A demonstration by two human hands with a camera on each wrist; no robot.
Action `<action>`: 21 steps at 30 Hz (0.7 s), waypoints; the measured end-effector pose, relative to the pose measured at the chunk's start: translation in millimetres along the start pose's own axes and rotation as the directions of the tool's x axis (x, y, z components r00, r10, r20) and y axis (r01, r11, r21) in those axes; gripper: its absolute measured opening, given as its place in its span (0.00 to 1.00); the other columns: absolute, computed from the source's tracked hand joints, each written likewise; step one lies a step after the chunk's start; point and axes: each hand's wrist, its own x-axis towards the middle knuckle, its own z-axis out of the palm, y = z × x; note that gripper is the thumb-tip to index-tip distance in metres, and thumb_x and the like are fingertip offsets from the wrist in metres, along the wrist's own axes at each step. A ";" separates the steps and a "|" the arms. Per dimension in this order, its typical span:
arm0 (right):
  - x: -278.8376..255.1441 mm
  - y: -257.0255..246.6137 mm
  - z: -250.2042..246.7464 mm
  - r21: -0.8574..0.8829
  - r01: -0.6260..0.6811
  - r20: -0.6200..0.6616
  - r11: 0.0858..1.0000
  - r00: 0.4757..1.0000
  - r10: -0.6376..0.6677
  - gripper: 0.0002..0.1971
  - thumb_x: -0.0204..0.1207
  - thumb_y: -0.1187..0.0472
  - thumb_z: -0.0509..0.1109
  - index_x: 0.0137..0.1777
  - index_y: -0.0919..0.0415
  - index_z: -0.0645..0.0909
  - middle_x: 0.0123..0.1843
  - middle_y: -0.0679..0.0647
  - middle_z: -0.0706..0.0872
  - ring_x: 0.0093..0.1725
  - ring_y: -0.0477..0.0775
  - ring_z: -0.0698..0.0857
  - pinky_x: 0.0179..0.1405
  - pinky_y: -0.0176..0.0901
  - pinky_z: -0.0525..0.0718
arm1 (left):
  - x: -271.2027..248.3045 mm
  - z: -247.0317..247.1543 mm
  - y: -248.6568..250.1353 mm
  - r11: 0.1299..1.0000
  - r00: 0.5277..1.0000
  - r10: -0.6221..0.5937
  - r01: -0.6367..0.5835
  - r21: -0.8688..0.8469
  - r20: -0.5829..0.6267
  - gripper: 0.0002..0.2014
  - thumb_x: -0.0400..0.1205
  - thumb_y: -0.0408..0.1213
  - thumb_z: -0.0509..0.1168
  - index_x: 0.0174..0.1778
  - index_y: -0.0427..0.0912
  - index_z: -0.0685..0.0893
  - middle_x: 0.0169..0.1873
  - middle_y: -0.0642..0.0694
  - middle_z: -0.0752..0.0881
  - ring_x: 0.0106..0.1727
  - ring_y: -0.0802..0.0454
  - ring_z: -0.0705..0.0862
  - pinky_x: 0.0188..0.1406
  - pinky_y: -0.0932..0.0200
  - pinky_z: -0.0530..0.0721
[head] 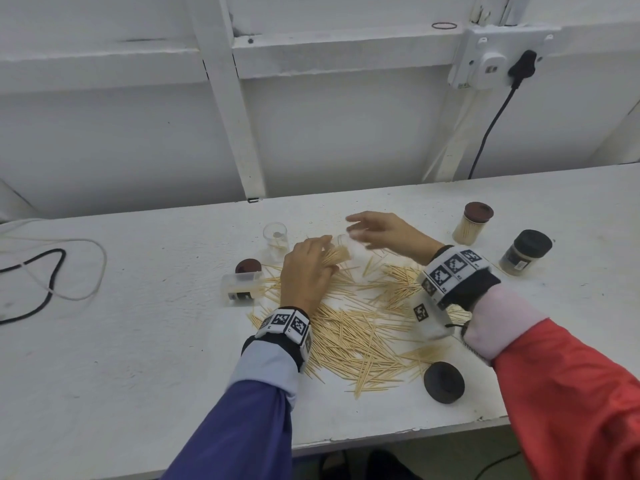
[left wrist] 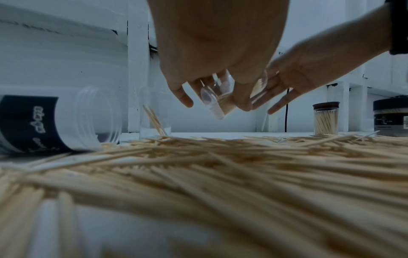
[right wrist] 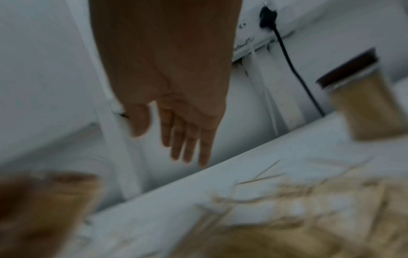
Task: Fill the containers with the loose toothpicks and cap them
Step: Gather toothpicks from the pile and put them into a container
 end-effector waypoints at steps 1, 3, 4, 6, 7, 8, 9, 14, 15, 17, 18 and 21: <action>4.5 5.8 -8.0 -0.086 -0.023 -0.090 0.996 0.996 0.015 0.22 0.82 0.56 0.68 0.75 0.58 0.76 0.70 0.53 0.83 0.68 0.50 0.81 0.65 0.41 0.79 | -0.1 0.0 -0.4 1.000 1.000 -0.015 0.015 0.006 -0.003 0.26 0.75 0.38 0.75 0.70 0.44 0.79 0.61 0.49 0.84 0.63 0.47 0.78 0.61 0.51 0.72; 13.8 22.0 -24.5 -0.318 -0.140 -0.229 0.938 0.971 0.067 0.21 0.86 0.59 0.62 0.77 0.60 0.73 0.77 0.56 0.76 0.77 0.55 0.73 0.76 0.46 0.69 | 0.0 0.4 -0.9 0.999 0.999 -0.034 0.033 0.013 0.014 0.26 0.75 0.39 0.75 0.70 0.44 0.79 0.61 0.49 0.83 0.63 0.47 0.78 0.62 0.52 0.71; 17.1 29.9 -31.0 -0.433 -0.222 -0.227 0.874 0.965 0.133 0.22 0.87 0.62 0.59 0.80 0.60 0.69 0.81 0.56 0.71 0.80 0.56 0.69 0.79 0.48 0.63 | 0.0 0.7 -0.8 0.999 0.999 -0.039 0.038 0.014 0.028 0.26 0.75 0.39 0.75 0.70 0.45 0.79 0.61 0.49 0.83 0.64 0.47 0.77 0.62 0.52 0.71; 22.8 43.1 -36.1 -0.624 -0.335 -0.166 0.706 0.939 0.300 0.24 0.87 0.65 0.55 0.83 0.62 0.62 0.85 0.57 0.62 0.83 0.57 0.62 0.81 0.48 0.57 | 0.0 1.4 -1.0 0.999 0.998 -0.043 0.042 0.015 0.047 0.26 0.76 0.40 0.74 0.70 0.45 0.79 0.61 0.50 0.83 0.64 0.47 0.77 0.63 0.51 0.71; 22.7 46.0 -34.3 -0.699 -0.351 -0.146 0.623 0.923 0.355 0.23 0.88 0.65 0.53 0.82 0.65 0.62 0.84 0.59 0.63 0.82 0.59 0.64 0.80 0.50 0.60 | -0.1 1.7 -1.5 0.999 0.998 -0.044 0.043 0.014 0.051 0.26 0.76 0.40 0.74 0.70 0.45 0.78 0.61 0.50 0.83 0.65 0.47 0.77 0.64 0.51 0.71; 23.2 49.2 -32.7 -0.750 -0.338 -0.135 0.568 0.920 0.369 0.21 0.88 0.65 0.52 0.79 0.68 0.65 0.80 0.61 0.69 0.78 0.61 0.71 0.77 0.51 0.67 | -0.4 1.7 -1.9 0.999 0.998 -0.045 0.044 0.011 0.053 0.26 0.76 0.41 0.74 0.70 0.45 0.78 0.61 0.50 0.83 0.65 0.47 0.77 0.64 0.50 0.72; 23.4 51.7 -31.5 -0.795 -0.303 -0.125 0.525 0.930 0.347 0.19 0.87 0.65 0.52 0.75 0.68 0.70 0.75 0.62 0.74 0.72 0.61 0.77 0.70 0.50 0.73 | -0.5 1.8 -2.2 0.999 0.998 -0.045 0.045 0.008 0.054 0.26 0.76 0.41 0.74 0.70 0.45 0.78 0.61 0.50 0.83 0.64 0.47 0.77 0.64 0.50 0.72; 23.7 61.1 -32.3 -0.845 -0.236 -0.085 0.480 0.945 0.316 0.14 0.82 0.59 0.56 0.57 0.66 0.79 0.59 0.60 0.81 0.52 0.58 0.81 0.50 0.46 0.77 | -0.9 1.2 -2.6 0.999 0.996 -0.055 0.055 0.002 0.070 0.26 0.76 0.42 0.74 0.71 0.45 0.78 0.62 0.49 0.83 0.64 0.47 0.77 0.64 0.48 0.72; 18.6 56.5 -30.3 -0.850 -0.215 -0.059 0.482 0.946 0.319 0.13 0.82 0.58 0.56 0.54 0.65 0.79 0.57 0.59 0.80 0.51 0.57 0.80 0.50 0.46 0.76 | -0.9 1.1 -2.6 0.998 0.996 -0.056 0.056 0.002 0.075 0.26 0.76 0.42 0.74 0.71 0.45 0.78 0.62 0.49 0.83 0.64 0.47 0.77 0.64 0.48 0.72; 7.9 48.9 -24.4 -0.853 -0.165 -0.001 0.496 0.950 0.314 0.12 0.82 0.59 0.57 0.46 0.62 0.80 0.51 0.55 0.78 0.50 0.56 0.80 0.49 0.45 0.75 | -0.5 1.7 -3.1 0.998 0.995 -0.055 0.055 0.007 0.081 0.26 0.76 0.42 0.74 0.70 0.45 0.78 0.62 0.49 0.83 0.64 0.47 0.77 0.64 0.49 0.72; 2.8 47.6 -22.3 -0.846 -0.151 0.020 0.511 0.949 0.315 0.12 0.83 0.59 0.57 0.44 0.62 0.80 0.48 0.53 0.76 0.49 0.56 0.79 0.48 0.45 0.75 | -0.3 1.8 -3.4 0.998 0.995 -0.056 0.055 0.010 0.086 0.25 0.76 0.42 0.74 0.70 0.45 0.78 0.61 0.49 0.83 0.64 0.47 0.77 0.63 0.49 0.72; -11.3 43.9 -18.9 -0.845 -0.102 0.087 0.525 0.942 0.324 0.13 0.82 0.60 0.58 0.37 0.59 0.77 0.42 0.49 0.74 0.48 0.57 0.80 0.46 0.45 0.73 | -0.2 2.7 -4.3 0.998 0.994 -0.057 0.056 0.016 0.097 0.25 0.77 0.43 0.73 0.70 0.46 0.78 0.62 0.50 0.83 0.65 0.47 0.77 0.63 0.50 0.71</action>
